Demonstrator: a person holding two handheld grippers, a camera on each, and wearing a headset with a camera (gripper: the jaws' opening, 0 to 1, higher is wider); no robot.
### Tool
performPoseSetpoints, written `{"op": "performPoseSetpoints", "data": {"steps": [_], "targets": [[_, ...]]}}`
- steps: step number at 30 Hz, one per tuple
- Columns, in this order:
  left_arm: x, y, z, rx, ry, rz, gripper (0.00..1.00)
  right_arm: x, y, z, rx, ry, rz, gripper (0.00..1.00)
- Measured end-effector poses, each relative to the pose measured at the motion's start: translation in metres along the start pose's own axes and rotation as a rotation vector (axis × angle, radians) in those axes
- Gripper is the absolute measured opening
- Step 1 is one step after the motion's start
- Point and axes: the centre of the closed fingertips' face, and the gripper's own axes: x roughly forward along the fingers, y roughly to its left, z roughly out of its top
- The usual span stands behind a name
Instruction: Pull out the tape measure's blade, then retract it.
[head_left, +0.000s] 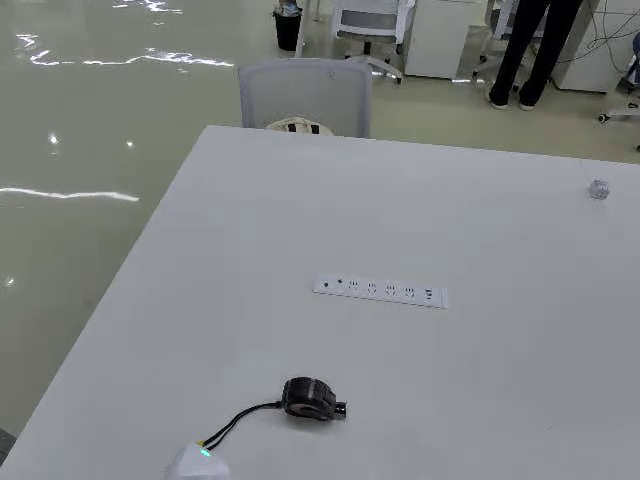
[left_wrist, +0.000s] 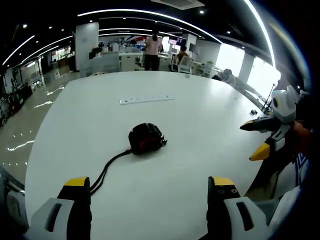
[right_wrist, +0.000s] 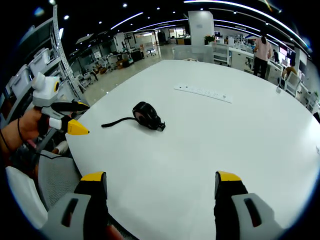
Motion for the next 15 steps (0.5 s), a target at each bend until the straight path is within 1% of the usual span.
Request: {"op": "performPoseSetpoints", "data": {"steps": [8,15], "targets": [[0.006,-0.001,0.001,0.009,0.009,-0.005,0.93,0.006,0.000,0.005,0.004,0.001,0.007,0.89],[0.011,0.001,0.002,0.015,0.010,-0.005,0.92,0.015,0.000,0.009,-0.001,0.002,0.016,0.88]]}}
